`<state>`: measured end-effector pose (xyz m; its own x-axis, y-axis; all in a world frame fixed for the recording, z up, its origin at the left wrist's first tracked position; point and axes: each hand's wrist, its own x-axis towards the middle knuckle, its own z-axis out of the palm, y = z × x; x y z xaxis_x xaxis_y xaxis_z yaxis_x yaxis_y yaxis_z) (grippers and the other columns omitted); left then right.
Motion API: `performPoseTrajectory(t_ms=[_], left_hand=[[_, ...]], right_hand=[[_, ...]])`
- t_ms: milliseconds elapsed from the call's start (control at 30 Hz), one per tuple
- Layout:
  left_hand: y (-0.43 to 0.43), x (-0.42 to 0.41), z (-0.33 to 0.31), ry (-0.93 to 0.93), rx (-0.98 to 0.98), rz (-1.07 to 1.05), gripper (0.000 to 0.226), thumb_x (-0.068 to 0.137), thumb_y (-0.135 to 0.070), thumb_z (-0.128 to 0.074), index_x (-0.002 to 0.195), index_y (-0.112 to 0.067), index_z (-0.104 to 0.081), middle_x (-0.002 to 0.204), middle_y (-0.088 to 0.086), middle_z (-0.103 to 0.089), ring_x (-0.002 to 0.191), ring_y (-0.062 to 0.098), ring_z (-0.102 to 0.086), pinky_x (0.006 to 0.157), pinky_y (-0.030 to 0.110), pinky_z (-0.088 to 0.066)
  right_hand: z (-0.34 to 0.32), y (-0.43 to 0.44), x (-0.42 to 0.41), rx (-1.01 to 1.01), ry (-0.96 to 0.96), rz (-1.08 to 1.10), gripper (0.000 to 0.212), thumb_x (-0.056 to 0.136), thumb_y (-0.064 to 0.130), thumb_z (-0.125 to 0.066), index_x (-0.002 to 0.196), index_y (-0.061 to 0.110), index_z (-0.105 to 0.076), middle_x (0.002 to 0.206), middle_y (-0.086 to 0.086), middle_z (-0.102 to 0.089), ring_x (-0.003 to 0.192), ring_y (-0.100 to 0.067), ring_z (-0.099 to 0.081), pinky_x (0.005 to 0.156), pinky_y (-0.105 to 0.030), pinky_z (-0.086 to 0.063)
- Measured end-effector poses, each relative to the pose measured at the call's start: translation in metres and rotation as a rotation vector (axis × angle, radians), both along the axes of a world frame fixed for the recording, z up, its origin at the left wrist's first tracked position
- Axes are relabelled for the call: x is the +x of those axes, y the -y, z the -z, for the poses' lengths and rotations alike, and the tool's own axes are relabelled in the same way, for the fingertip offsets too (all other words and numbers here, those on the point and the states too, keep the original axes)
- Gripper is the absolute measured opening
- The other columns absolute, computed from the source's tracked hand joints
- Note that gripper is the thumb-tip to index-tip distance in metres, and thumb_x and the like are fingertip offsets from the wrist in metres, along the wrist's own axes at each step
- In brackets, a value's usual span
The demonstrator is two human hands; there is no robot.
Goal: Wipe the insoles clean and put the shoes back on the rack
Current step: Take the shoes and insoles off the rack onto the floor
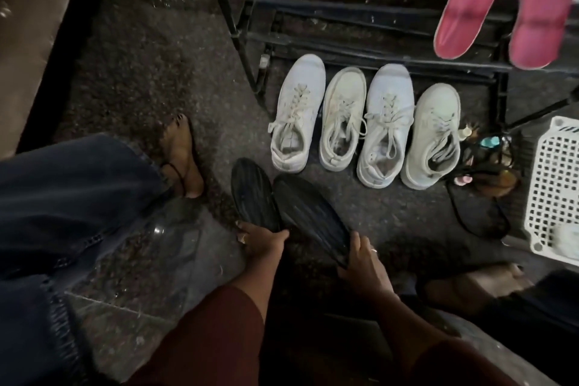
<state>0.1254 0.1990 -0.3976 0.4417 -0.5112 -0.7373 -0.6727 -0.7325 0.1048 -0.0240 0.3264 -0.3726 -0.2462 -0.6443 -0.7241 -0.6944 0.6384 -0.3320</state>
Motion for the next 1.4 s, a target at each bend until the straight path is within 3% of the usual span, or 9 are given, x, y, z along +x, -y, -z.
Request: performPoseTrajectory(t_ms=[267,467,533,633,733,867,1033,1200,1400], left_hand=[[0.0,-0.013,0.014,0.029,0.076,-0.008,0.117,0.078,-0.034,-0.076,0.15,-0.01,0.014,0.155,0.019,-0.013,0.134,0.039,-0.035,0.103,0.046,-0.041],[0.004,-0.026,-0.003,0.076,0.094,-0.017,0.124,0.073,-0.04,-0.079,0.149,-0.007,0.013,0.153,0.02,-0.016,0.132,0.04,-0.034,0.102,0.051,-0.04],[0.005,-0.037,-0.015,0.119,-0.034,0.01,0.115,0.075,-0.034,-0.077,0.15,-0.007,0.007,0.152,0.02,-0.016,0.131,0.04,-0.032,0.105,0.051,-0.036],[0.014,-0.074,-0.039,0.042,-0.502,0.093,0.088,0.074,-0.012,-0.073,0.146,-0.001,-0.022,0.148,0.023,-0.02,0.128,0.041,-0.034,0.109,0.044,-0.029],[0.039,-0.139,-0.079,-0.225,-0.879,0.196,0.066,0.071,0.005,-0.067,0.132,0.006,-0.044,0.14,0.029,-0.034,0.127,0.045,-0.037,0.108,0.041,-0.026],[0.084,-0.234,-0.142,-0.474,-1.013,0.39,0.052,0.08,-0.002,-0.06,0.129,0.004,-0.047,0.133,0.024,-0.047,0.124,0.039,-0.041,0.105,0.036,-0.025],[0.132,-0.327,-0.176,-0.475,-0.882,0.693,0.071,0.08,-0.034,-0.067,0.136,0.001,-0.04,0.132,0.018,-0.049,0.125,0.032,-0.043,0.103,0.035,-0.03],[0.165,-0.382,-0.169,-0.23,-0.681,0.99,0.079,0.079,-0.058,-0.062,0.133,-0.004,-0.042,0.137,0.016,-0.042,0.125,0.032,-0.039,0.102,0.037,-0.032],[0.182,-0.411,-0.164,-0.166,-0.421,0.981,0.09,0.072,-0.062,-0.069,0.139,-0.01,-0.039,0.142,0.014,-0.036,0.129,0.031,-0.037,0.106,0.04,-0.036]], right_hand=[[0.021,0.01,0.011,0.088,-0.082,0.017,0.084,0.077,0.025,-0.071,0.136,0.0,-0.017,0.127,-0.012,-0.035,0.119,-0.03,-0.045,0.091,-0.035,-0.044],[0.022,0.015,0.01,0.165,-0.125,-0.004,0.106,0.07,0.044,-0.076,0.141,0.001,-0.01,0.133,-0.013,-0.029,0.125,-0.033,-0.037,0.098,-0.039,-0.042],[0.014,0.024,0.003,0.164,-0.11,0.068,0.096,0.069,0.051,-0.074,0.137,0.007,-0.022,0.13,-0.01,-0.033,0.124,-0.034,-0.038,0.092,-0.044,-0.046],[-0.012,0.049,-0.021,0.031,-0.171,0.125,0.07,0.076,0.058,-0.061,0.127,0.017,-0.036,0.127,-0.006,-0.041,0.118,-0.031,-0.043,0.087,-0.045,-0.044],[-0.054,0.083,-0.065,-0.335,-0.347,0.215,0.044,0.085,0.041,-0.055,0.119,0.014,-0.052,0.118,-0.011,-0.054,0.101,-0.034,-0.056,0.075,-0.04,-0.047],[-0.112,0.125,-0.146,-0.785,-0.687,0.366,0.017,0.074,0.012,-0.066,0.083,-0.003,-0.062,0.083,-0.025,-0.059,0.073,-0.041,-0.058,0.056,-0.039,-0.044],[-0.149,0.173,-0.237,-0.713,-0.785,0.498,0.029,0.085,0.018,-0.055,0.106,-0.002,-0.056,0.112,-0.024,-0.051,0.101,-0.039,-0.05,0.082,-0.042,-0.042],[-0.149,0.211,-0.295,-0.428,-0.654,0.535,0.071,0.085,0.049,-0.057,0.128,-0.003,-0.039,0.13,-0.022,-0.04,0.119,-0.036,-0.041,0.096,-0.042,-0.038],[-0.142,0.228,-0.314,-0.376,-0.468,0.756,0.076,0.086,0.028,-0.063,0.136,-0.009,-0.02,0.136,-0.025,-0.03,0.124,-0.036,-0.042,0.099,-0.042,-0.041]])
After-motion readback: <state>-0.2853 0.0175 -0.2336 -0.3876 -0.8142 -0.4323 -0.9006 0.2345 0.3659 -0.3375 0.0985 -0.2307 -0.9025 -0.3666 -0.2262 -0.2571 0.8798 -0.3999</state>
